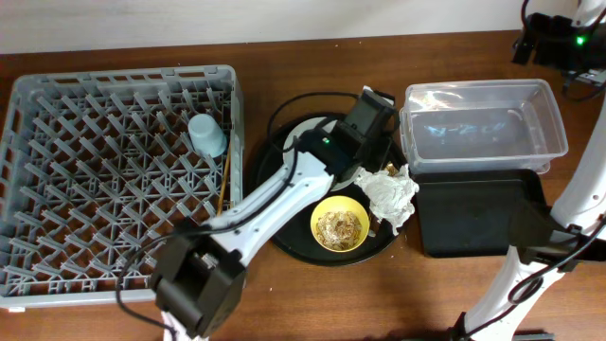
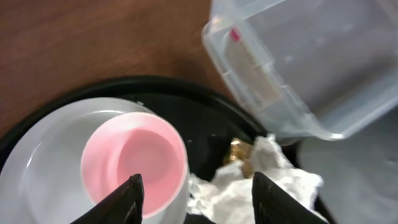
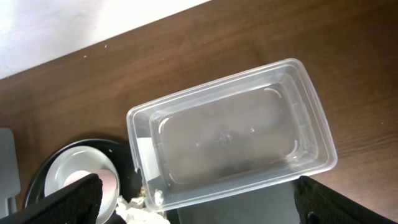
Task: Sort waste into correct bins and load items into the dishwasher rack
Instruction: 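Reach left gripper to the pink cup on the plate and grasp it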
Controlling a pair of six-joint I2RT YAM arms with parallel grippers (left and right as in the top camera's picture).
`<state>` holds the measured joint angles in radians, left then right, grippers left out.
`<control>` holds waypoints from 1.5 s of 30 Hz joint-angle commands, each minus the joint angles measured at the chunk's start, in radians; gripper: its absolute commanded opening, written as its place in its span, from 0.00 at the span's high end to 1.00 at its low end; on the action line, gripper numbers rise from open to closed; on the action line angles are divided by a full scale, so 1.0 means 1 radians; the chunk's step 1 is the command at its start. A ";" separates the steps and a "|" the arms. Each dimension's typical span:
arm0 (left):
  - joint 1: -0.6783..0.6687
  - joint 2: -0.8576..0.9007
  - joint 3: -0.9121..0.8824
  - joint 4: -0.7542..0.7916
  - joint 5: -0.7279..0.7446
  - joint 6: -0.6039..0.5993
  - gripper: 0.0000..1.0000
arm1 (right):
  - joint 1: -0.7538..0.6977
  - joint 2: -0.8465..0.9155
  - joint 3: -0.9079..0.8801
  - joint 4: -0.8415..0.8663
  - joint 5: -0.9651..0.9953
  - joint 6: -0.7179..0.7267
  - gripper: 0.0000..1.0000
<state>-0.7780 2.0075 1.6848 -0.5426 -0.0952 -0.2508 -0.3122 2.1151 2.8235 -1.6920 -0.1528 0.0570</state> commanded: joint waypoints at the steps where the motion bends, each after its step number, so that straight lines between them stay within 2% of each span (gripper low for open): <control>1: -0.001 0.063 0.001 0.010 -0.052 -0.003 0.56 | -0.005 -0.022 -0.001 -0.006 -0.013 0.010 0.01; 6: -0.005 0.100 0.001 0.008 -0.051 -0.003 0.71 | -0.002 -0.022 -0.001 -0.006 -0.013 0.010 0.01; 11: -0.011 0.127 0.001 0.000 -0.051 -0.003 0.74 | -0.002 -0.022 -0.001 -0.006 -0.013 0.010 0.01; 20: -0.011 0.132 0.000 -0.031 -0.052 -0.003 0.93 | -0.002 -0.022 -0.001 -0.006 -0.013 0.010 0.01; 26: -0.011 0.132 0.001 -0.038 -0.085 -0.003 0.99 | -0.002 -0.022 -0.001 -0.006 -0.013 0.010 0.01; 32: -0.011 0.109 0.035 -0.046 -0.120 -0.003 1.00 | -0.002 -0.022 -0.001 -0.006 -0.013 0.010 0.01; 36: -0.007 0.002 0.119 -0.143 -0.137 -0.003 1.00 | -0.002 -0.022 -0.001 -0.006 -0.013 0.010 0.01; 40: 0.032 -0.146 0.205 -0.267 -0.086 -0.003 1.00 | -0.002 -0.022 -0.001 -0.006 -0.013 0.010 0.01; 45: 0.227 -0.343 0.235 -0.401 0.105 -0.003 1.00 | -0.002 -0.022 -0.001 -0.006 -0.013 0.010 0.01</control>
<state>-0.6952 1.8099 1.8896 -0.8913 -0.1329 -0.2543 -0.3138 2.1151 2.8235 -1.6924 -0.1596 0.0570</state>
